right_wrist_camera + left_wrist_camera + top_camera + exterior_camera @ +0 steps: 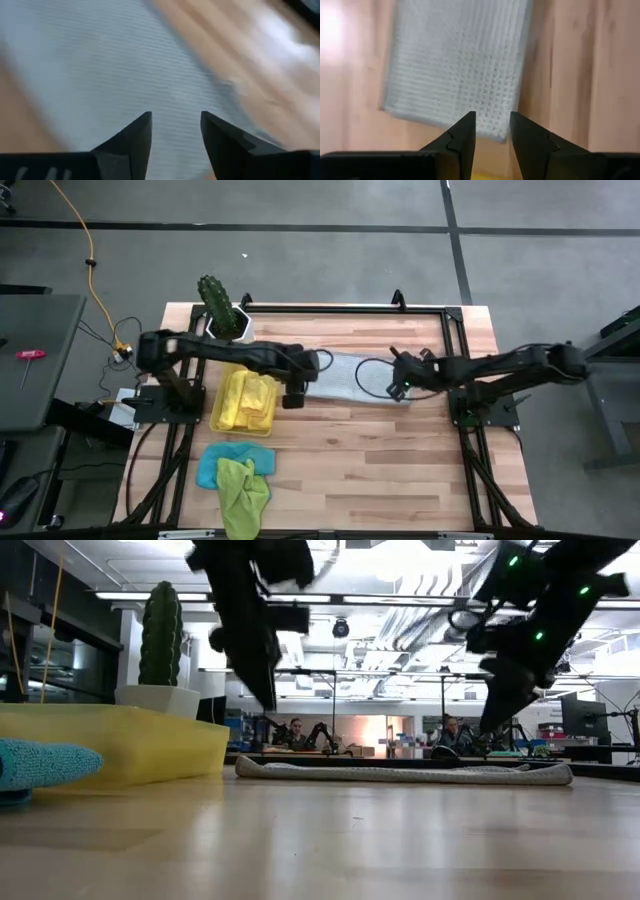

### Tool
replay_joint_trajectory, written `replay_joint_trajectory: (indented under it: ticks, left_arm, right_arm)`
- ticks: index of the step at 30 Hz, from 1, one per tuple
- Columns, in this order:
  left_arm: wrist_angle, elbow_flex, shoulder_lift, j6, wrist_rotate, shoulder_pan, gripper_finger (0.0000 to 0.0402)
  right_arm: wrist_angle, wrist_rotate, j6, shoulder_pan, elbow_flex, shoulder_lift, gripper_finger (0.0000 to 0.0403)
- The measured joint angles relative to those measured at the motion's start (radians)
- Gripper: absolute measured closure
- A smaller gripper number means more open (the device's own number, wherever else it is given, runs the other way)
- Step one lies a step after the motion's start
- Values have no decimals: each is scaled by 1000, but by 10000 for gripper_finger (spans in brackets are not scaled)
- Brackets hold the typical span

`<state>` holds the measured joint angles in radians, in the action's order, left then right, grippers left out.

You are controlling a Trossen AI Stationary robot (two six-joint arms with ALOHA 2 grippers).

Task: Fold microfiber towels
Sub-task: Fold the gray microfiber towel

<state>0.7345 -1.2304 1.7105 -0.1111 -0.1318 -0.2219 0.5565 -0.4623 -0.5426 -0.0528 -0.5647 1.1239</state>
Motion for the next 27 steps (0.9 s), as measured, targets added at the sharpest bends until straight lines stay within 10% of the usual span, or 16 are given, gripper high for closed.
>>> replay_joint_trajectory:
  ticks: [27]
  left_arm:
    - [33, 1, 179, -167, -99, 99, 185]
  right_arm:
    - [-182, 115, 22, 152, 56, -65, 219]
